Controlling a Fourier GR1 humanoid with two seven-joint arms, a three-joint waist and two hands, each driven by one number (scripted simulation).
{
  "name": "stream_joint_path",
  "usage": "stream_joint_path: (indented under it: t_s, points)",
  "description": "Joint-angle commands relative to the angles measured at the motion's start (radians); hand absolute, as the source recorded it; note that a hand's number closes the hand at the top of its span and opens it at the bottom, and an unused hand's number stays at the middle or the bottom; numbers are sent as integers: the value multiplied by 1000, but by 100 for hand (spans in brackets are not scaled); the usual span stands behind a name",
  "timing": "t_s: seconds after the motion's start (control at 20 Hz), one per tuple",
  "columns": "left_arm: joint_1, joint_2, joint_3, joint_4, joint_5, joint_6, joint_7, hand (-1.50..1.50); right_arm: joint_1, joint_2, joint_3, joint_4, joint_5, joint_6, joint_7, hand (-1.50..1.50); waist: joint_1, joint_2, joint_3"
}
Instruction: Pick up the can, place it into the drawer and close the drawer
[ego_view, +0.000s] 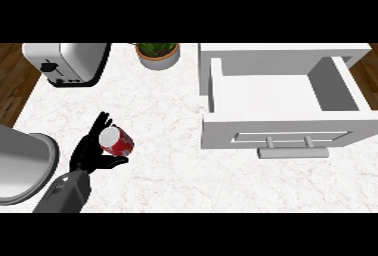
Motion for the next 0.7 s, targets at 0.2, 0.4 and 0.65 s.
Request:
stream_joint_path:
  t_s: [0.2, 0.4, 0.65]
  points:
    - [-16, 2, 6, 18, 54, -113, 36, 150, -6, 6, -1, -22, -20, -5, 63, -150, 7, -2, 0]
    - [-56, -1, -2, -5, 66, -150, 59, 150, 123, 46, 22, -35, -30, 49, -46, -150, -1, -3, 1]
    - [-27, -104, -37, -132, 77, -77, 67, 150, 57, 47, -9, 14, 3, 61, -46, -150, 11, -5, 2]
